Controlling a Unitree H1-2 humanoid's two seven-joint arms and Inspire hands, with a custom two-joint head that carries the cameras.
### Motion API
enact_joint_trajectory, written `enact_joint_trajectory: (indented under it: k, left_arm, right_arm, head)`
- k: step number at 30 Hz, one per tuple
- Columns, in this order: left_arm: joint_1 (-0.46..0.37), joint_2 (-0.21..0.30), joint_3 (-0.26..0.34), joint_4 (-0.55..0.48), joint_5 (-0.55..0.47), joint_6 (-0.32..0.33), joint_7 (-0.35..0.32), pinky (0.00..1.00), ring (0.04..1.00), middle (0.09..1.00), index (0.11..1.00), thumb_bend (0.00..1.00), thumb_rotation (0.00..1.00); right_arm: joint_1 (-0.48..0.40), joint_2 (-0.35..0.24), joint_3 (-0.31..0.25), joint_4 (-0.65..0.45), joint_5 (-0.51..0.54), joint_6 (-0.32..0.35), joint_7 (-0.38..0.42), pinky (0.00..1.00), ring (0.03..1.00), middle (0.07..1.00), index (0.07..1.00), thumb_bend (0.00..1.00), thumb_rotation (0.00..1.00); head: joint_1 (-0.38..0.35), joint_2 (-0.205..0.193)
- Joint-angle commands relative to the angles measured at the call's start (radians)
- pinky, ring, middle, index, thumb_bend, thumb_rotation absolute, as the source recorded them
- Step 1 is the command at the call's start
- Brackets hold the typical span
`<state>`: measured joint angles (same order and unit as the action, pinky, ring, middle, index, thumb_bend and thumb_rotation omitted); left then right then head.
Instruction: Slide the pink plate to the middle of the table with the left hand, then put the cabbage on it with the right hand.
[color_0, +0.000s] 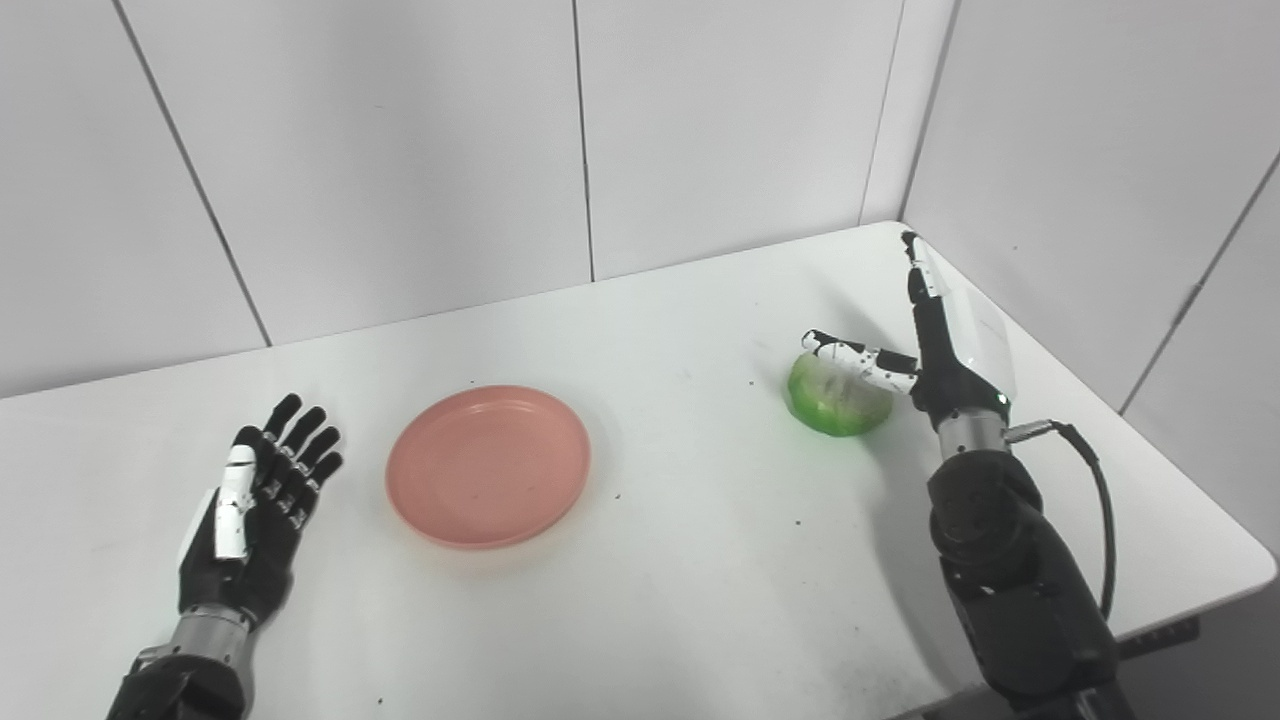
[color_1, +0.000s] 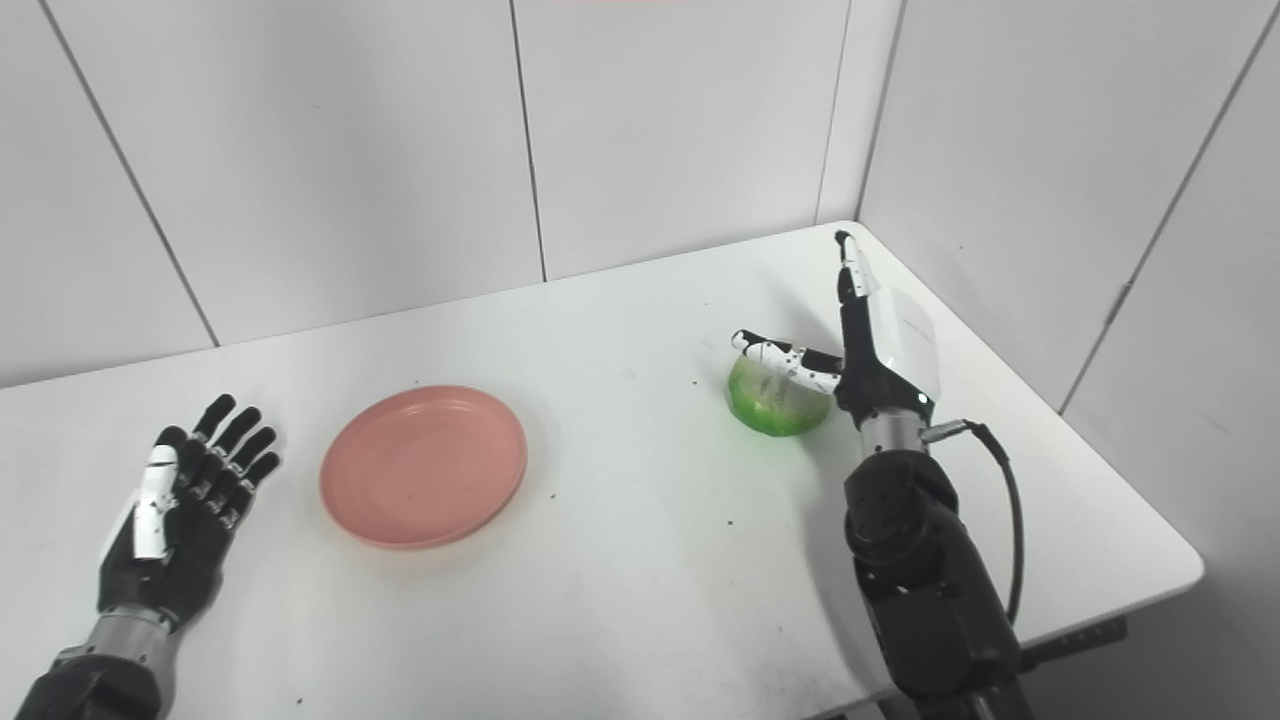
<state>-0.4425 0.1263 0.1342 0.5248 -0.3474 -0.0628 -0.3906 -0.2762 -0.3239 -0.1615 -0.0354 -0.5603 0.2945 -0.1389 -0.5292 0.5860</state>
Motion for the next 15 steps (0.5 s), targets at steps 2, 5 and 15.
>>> enact_joint_trajectory:
  k: [2,5,15]
  left_arm:
    - [-0.038,0.006,0.004,0.047,-0.004,-0.031,-0.009,0.95,0.929,0.941,0.94,0.49,1.0]
    - [-0.055,0.012,0.001,0.086,0.003,-0.046,-0.015,0.95,0.935,0.945,0.942,0.49,1.0]
    - [-0.081,0.025,0.009,0.157,-0.003,-0.056,-0.027,0.94,0.928,0.933,0.932,0.49,1.0]
  right_arm:
    - [-0.023,-0.043,0.004,0.009,0.019,-0.043,-0.007,0.81,0.907,0.949,0.98,1.0,0.62]
    - [-0.023,-0.066,0.014,0.037,0.04,-0.061,0.003,0.82,0.912,0.95,0.983,1.0,0.62]
    - [-0.024,-0.135,0.05,0.066,0.09,-0.058,0.056,0.85,0.94,0.982,1.0,1.0,0.59]
  head:
    - [-0.002,0.003]
    - [-0.007,0.005]
    - [-0.023,0.021]
